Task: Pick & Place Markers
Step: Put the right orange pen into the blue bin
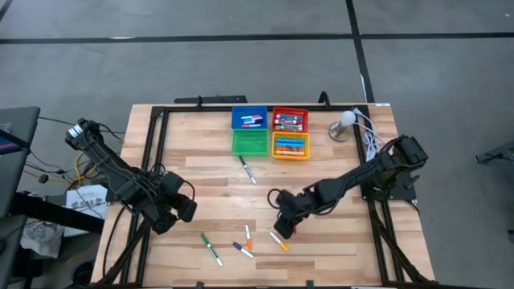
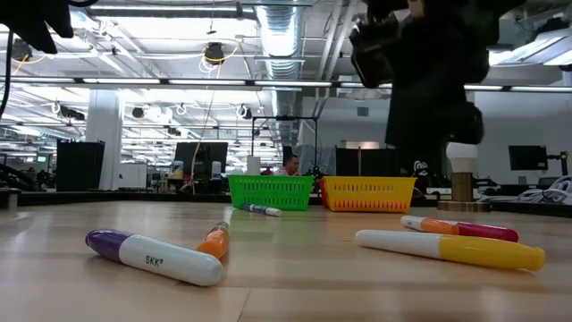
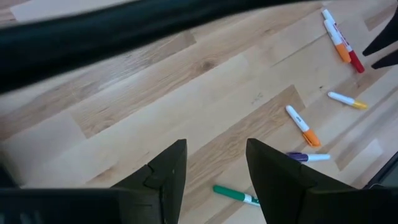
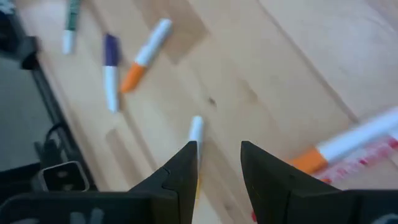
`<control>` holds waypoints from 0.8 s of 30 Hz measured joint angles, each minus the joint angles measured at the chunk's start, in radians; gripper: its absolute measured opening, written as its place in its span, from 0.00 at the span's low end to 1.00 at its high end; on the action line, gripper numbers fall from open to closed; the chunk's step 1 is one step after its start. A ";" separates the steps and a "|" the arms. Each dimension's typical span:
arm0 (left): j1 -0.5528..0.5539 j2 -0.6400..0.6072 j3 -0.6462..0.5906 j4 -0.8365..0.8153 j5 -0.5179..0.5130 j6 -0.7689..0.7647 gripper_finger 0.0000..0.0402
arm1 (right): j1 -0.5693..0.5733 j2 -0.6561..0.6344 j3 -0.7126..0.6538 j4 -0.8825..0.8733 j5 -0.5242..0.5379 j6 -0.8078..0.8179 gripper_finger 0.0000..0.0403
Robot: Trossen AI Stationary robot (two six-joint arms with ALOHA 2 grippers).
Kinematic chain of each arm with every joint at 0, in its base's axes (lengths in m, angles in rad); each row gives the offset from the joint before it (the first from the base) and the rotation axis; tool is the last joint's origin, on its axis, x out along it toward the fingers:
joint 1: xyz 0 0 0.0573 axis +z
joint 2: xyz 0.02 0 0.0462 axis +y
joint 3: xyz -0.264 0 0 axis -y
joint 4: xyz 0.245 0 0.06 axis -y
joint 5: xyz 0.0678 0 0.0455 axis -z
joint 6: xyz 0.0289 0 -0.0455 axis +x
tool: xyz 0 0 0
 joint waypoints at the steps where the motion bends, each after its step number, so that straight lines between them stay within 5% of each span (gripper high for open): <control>1: 0.000 0.000 0.000 0.000 0.000 0.000 0.41 | 0.000 0.000 0.000 -0.013 0.001 0.014 0.28; 24: 0.000 0.000 0.000 0.005 -0.048 0.045 0.41 | -0.049 0.000 -0.002 -0.179 0.027 0.101 0.28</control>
